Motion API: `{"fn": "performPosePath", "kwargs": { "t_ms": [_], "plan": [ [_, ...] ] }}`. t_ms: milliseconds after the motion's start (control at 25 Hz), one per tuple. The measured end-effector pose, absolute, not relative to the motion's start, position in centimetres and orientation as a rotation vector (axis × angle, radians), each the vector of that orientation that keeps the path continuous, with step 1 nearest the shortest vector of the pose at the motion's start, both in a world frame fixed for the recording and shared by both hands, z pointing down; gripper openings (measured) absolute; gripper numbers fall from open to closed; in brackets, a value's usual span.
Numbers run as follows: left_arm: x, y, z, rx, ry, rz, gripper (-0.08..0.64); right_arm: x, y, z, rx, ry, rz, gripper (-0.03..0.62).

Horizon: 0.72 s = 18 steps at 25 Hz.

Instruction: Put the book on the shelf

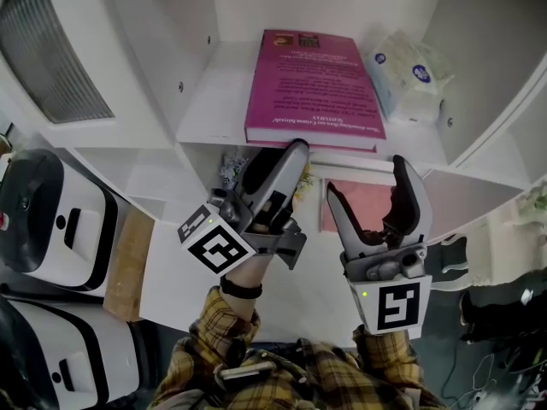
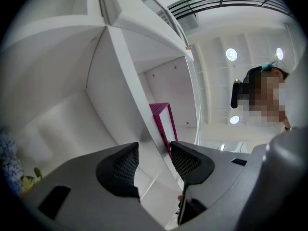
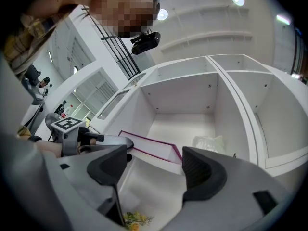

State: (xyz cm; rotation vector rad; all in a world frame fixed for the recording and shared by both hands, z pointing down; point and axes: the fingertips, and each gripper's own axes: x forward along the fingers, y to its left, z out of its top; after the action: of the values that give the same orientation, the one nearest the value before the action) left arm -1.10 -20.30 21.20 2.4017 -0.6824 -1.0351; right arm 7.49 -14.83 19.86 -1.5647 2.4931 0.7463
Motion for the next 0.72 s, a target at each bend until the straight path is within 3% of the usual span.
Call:
{"fn": "performPosePath", "kwargs": {
  "t_ms": [720],
  "plan": [
    [-2.3,-16.5,21.8,2.546,-0.854,-0.919,0.215,6.5,-11.6,20.0,-1.484,2.522,0.668,0.345]
  ]
}}
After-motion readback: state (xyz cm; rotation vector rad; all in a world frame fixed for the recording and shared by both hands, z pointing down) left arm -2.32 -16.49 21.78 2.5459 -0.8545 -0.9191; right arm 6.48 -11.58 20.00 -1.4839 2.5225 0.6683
